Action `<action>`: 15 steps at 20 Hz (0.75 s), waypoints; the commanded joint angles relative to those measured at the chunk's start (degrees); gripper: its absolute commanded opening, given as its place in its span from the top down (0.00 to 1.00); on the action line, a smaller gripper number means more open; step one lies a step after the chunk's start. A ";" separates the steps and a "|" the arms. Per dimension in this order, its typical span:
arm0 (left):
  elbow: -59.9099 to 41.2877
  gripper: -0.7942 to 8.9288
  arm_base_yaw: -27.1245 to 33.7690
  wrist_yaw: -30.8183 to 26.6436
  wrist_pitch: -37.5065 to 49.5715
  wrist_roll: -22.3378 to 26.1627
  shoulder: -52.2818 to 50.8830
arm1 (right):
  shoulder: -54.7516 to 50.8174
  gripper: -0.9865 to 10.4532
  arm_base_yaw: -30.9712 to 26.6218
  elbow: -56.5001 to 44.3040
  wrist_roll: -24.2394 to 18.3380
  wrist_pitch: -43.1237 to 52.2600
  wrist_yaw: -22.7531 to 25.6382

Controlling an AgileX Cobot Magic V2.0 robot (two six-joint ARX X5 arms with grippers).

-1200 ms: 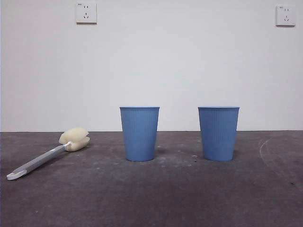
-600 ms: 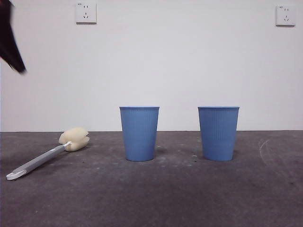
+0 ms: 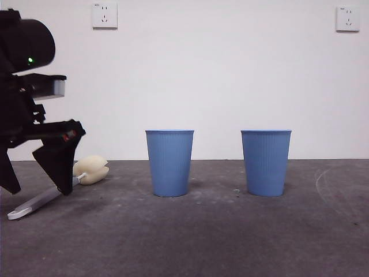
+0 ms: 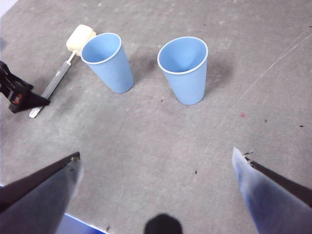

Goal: Pick up the cup brush,pick up the cup,insert the brush into the cup,clean the cup,put the cup brush back,put the cup back to the fixed position on the table

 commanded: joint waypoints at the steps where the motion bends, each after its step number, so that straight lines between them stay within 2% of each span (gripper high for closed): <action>1: 0.24 0.31 -0.66 -0.35 0.04 -2.01 1.11 | -0.09 0.36 0.04 0.07 0.35 0.09 -0.24; 4: 0.24 0.51 -0.79 -0.17 -1.60 -4.17 1.36 | -0.09 0.36 0.04 0.07 0.35 0.09 -0.24; 10: 0.24 0.77 -0.79 -0.15 -3.67 -4.70 1.36 | -0.09 0.36 0.04 0.07 0.37 0.07 -0.24; 11: 0.24 0.80 -0.79 -0.15 -3.67 -4.70 1.36 | -0.09 0.36 0.04 0.07 0.37 0.07 -0.24; 15: 0.24 0.80 -0.79 -0.15 -3.63 -4.70 1.36 | -0.09 0.36 0.04 0.07 0.39 0.02 -0.24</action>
